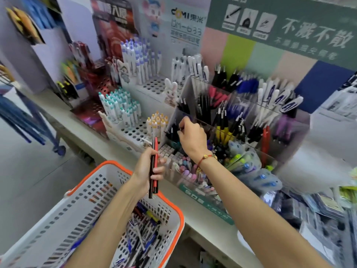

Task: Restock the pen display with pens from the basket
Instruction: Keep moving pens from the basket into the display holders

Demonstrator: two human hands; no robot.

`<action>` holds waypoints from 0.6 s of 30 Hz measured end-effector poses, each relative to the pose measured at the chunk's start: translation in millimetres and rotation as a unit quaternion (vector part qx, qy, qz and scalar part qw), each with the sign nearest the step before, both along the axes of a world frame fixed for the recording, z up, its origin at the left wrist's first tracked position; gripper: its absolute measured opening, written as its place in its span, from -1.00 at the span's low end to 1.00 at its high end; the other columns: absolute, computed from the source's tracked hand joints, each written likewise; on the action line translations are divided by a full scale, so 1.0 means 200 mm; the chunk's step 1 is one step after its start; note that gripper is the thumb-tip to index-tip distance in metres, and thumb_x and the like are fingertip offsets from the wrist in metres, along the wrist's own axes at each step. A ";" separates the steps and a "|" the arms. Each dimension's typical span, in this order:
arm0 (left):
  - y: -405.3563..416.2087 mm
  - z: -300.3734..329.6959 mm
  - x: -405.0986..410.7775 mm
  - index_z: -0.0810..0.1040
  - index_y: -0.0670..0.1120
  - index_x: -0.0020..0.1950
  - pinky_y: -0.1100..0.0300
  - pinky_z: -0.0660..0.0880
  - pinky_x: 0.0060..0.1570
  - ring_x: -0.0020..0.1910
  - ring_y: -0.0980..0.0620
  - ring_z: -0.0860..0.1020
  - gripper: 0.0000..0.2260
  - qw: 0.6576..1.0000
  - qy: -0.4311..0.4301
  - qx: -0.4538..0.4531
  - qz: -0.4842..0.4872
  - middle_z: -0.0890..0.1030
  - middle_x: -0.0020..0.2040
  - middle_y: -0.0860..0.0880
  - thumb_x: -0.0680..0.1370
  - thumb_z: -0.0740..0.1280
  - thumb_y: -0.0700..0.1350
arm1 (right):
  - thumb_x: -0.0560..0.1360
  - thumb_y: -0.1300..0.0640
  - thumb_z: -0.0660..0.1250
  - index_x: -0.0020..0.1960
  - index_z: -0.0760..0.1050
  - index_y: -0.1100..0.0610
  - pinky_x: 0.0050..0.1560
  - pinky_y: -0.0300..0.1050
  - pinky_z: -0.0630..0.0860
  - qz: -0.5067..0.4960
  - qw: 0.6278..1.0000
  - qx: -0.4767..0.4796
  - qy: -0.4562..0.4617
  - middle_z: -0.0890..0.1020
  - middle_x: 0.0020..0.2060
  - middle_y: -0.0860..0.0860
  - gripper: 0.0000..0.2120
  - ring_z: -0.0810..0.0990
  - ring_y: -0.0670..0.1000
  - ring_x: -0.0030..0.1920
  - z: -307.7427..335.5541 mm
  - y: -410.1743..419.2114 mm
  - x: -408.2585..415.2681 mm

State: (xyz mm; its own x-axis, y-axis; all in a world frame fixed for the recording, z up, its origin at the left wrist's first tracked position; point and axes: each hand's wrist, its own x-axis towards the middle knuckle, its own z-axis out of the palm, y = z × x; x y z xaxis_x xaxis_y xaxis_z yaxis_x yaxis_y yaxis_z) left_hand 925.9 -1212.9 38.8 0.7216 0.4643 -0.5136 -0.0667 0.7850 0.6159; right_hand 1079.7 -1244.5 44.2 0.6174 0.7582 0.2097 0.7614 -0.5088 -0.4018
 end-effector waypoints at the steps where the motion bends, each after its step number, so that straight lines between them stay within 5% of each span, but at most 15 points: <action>1: 0.00 0.00 -0.01 0.26 -0.08 -0.22 0.38 0.09 -0.74 -0.64 0.19 0.19 -0.84 1.000 0.003 0.006 0.003 0.29 -0.39 0.03 0.57 0.05 -0.17 | 0.59 0.13 0.29 0.11 0.43 0.20 -0.19 0.04 0.48 -0.001 1.000 -0.012 -0.014 0.63 -0.08 0.17 -0.83 0.59 0.26 -0.04 -0.01 0.00 0.00; 7: 0.00 0.02 -0.03 0.38 -0.16 -0.03 0.37 0.17 -0.65 -0.52 0.17 0.30 -0.86 0.998 -0.021 0.050 -0.018 0.38 -0.34 0.02 0.65 0.07 -0.18 | 0.56 0.01 0.34 0.16 0.53 0.14 -0.14 0.03 0.50 0.013 1.000 0.009 -0.024 0.57 0.02 0.08 -0.75 0.58 0.14 -0.05 0.08 -0.03 -0.02; 11: -0.05 0.06 0.04 0.48 -0.17 0.08 0.38 0.20 -0.59 -0.46 0.19 0.32 -0.85 0.987 -0.032 0.128 -0.096 0.45 -0.32 0.06 0.66 0.15 -0.16 | 0.65 -0.03 0.17 -0.24 0.60 0.15 -0.27 -0.04 0.46 0.015 0.974 0.088 0.209 0.51 -0.45 0.02 -0.58 0.47 -0.02 -0.41 0.15 -0.18 -0.08; 14: -0.11 0.11 0.13 0.56 -0.12 0.05 0.38 0.24 -0.56 -0.42 0.19 0.34 -0.84 0.969 -0.041 0.184 -0.157 0.48 -0.28 0.07 0.65 0.19 -0.14 | 0.67 0.02 0.13 -0.13 0.65 0.02 -0.40 -0.18 0.45 0.003 0.920 0.156 0.360 0.63 -0.36 0.05 -0.65 0.55 -0.04 -0.37 0.21 -0.35 -0.06; 16: -0.15 0.14 0.19 0.59 -0.08 0.09 0.37 0.41 -0.44 -0.33 0.18 0.49 -0.81 0.955 -0.031 0.236 -0.179 0.59 -0.21 0.08 0.66 0.18 -0.14 | 0.65 0.07 0.17 -0.10 0.64 0.02 -0.37 -0.22 0.43 -0.008 0.924 0.216 0.315 0.63 -0.33 -0.04 -0.71 0.55 -0.10 -0.35 0.23 -0.47 -0.03; 18: -0.19 0.17 0.26 0.58 -0.04 0.15 0.28 0.55 -0.10 -0.06 0.14 0.63 -0.76 0.943 -0.028 0.273 -0.190 0.69 -0.03 0.07 0.68 0.12 -0.12 | 0.65 0.12 0.19 -0.11 0.62 0.04 -0.36 -0.18 0.43 -0.068 0.920 0.312 0.228 0.60 -0.32 -0.06 -0.74 0.53 -0.09 -0.34 0.27 -0.59 0.00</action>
